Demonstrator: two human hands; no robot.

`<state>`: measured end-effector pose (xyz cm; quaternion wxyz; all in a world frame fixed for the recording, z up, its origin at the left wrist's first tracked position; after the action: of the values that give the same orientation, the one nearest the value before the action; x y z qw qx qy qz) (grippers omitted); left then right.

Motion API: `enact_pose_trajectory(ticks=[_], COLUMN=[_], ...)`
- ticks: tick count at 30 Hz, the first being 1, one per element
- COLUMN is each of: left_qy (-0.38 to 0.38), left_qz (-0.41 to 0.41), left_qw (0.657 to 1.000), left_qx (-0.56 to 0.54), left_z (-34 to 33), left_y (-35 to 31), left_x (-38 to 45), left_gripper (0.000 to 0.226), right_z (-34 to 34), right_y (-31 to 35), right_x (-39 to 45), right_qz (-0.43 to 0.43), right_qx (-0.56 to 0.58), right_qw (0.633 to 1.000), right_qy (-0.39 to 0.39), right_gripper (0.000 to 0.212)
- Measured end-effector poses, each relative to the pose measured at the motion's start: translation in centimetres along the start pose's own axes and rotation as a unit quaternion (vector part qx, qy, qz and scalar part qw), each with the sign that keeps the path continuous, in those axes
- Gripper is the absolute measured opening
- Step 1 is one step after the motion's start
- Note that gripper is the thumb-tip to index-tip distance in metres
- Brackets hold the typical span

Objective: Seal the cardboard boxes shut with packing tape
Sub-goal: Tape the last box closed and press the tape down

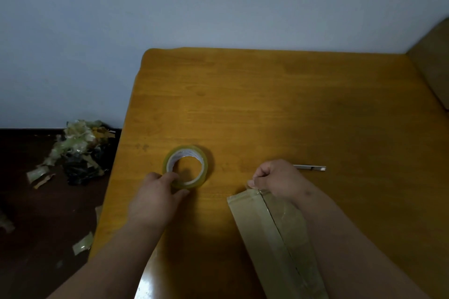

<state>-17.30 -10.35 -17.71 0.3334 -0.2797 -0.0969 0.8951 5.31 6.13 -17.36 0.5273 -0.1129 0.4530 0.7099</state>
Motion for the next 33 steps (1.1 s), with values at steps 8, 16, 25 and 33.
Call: enact_pose_trajectory(ticks=[8, 16, 25, 33], left_qy=[-0.081, -0.118, -0.053, 0.184], left_qz=[0.023, 0.07, -0.146, 0.094], left_qw=[0.992, 0.97, 0.973, 0.899], left_qx=[-0.094, -0.202, -0.173, -0.386], left_z=[-0.3, -0.7, -1.0, -7.3], left_y=[1.2, 2.5, -7.7, -10.0], left_x=[-0.7, -0.7, -2.9, -3.8], left_gripper=[0.062, 0.059, 0.031, 0.023], right_z=[-0.1, -0.4, -0.6, -0.8], right_y=[0.0, 0.2, 0.4, 0.2], right_x=[-0.1, -0.4, -0.9, -0.8], right_qz=[0.001, 0.002, 0.002, -0.02], right_qx=[0.009, 0.005, -0.009, -0.001], right_qw=[1.0, 1.0, 1.0, 1.0], right_qy=[0.003, 0.001, -0.001, -0.018], right_gripper=[0.019, 0.021, 0.019, 0.013])
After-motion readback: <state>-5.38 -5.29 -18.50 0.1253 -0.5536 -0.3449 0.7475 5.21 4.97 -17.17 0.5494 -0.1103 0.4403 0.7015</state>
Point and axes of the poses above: each hand's wrist, its own x-axis towards the middle knuckle, its own z-axis out of the back of the hand, y = z × x, the point moved 9 cm from there along x, towards the middle knuckle, and after that the axes turned 3 degrees about -x, right-handed, at the moved point
